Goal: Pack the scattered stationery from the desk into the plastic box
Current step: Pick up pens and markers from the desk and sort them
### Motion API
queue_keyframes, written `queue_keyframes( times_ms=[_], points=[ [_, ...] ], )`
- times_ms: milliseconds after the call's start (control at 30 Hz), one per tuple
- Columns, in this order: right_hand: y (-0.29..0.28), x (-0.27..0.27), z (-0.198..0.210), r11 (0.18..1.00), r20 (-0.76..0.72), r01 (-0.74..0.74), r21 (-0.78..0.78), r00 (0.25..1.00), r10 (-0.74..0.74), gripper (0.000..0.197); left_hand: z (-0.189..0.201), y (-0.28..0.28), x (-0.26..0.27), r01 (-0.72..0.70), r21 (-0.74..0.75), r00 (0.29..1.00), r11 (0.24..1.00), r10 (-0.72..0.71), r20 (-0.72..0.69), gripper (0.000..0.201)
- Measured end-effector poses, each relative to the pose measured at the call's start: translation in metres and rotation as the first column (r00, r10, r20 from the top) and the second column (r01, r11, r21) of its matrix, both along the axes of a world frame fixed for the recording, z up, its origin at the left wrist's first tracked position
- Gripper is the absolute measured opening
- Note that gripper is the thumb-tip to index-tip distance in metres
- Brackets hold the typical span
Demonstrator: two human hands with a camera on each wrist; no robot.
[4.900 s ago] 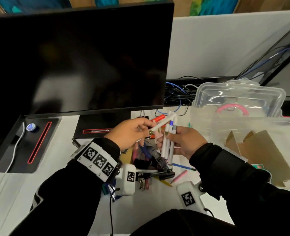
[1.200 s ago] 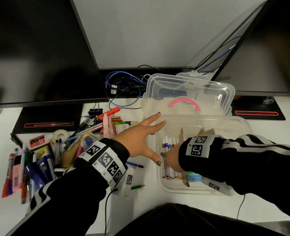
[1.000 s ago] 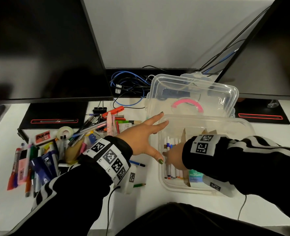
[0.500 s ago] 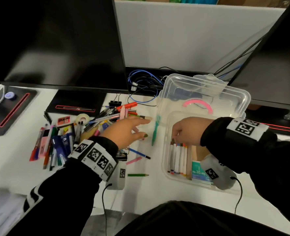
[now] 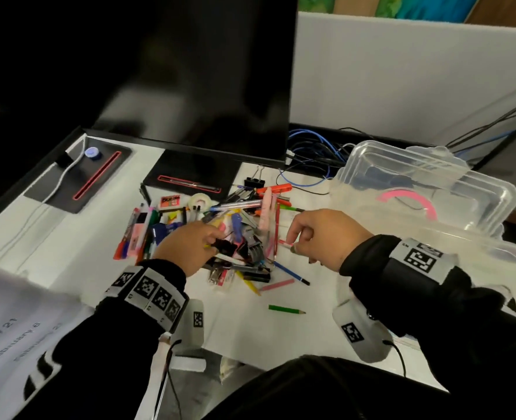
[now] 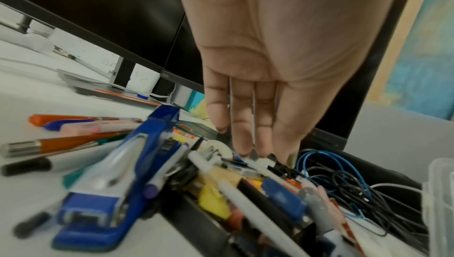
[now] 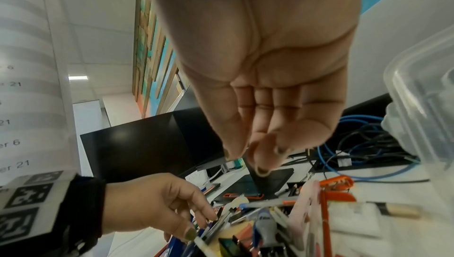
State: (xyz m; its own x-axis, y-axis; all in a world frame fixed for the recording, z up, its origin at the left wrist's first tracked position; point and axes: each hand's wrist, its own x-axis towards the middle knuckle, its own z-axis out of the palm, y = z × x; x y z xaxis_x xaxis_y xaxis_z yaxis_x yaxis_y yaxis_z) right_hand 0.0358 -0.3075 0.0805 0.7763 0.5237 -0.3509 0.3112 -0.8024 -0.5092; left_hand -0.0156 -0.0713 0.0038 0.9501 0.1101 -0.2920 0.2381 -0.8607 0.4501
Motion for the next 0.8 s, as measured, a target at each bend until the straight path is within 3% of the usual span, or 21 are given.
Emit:
queue_keyframes(
  times_ms=[167, 333, 600, 800],
  points=[
    [0.045, -0.002, -0.025, 0.998, -0.049, -0.044, -0.049, 0.998, 0.041, 0.021, -0.019, 0.032, -0.006, -0.031, -0.022, 1.0, 0.999, 0.031, 0.001, 0.032],
    [0.088, -0.002, -0.064, 0.984, -0.085, -0.116, -0.133, 0.991, 0.105, 0.026, -0.034, 0.05, -0.001, 0.049, -0.004, 0.999, 0.999, -0.049, -0.02, 0.033],
    [0.143, -0.007, -0.107, 0.981, -0.096, -0.119, -0.153, 0.99, 0.105, 0.046, -0.046, 0.049, 0.007, 0.199, 0.286, 0.98, 0.937, -0.198, -0.032, 0.026],
    [0.155, -0.003, -0.11, 0.985, -0.029, -0.057, -0.162, 0.998, 0.053, 0.036, -0.041, 0.057, 0.008, 0.272, 0.252, 0.948, 0.929, -0.303, 0.095, 0.028]
  ],
)
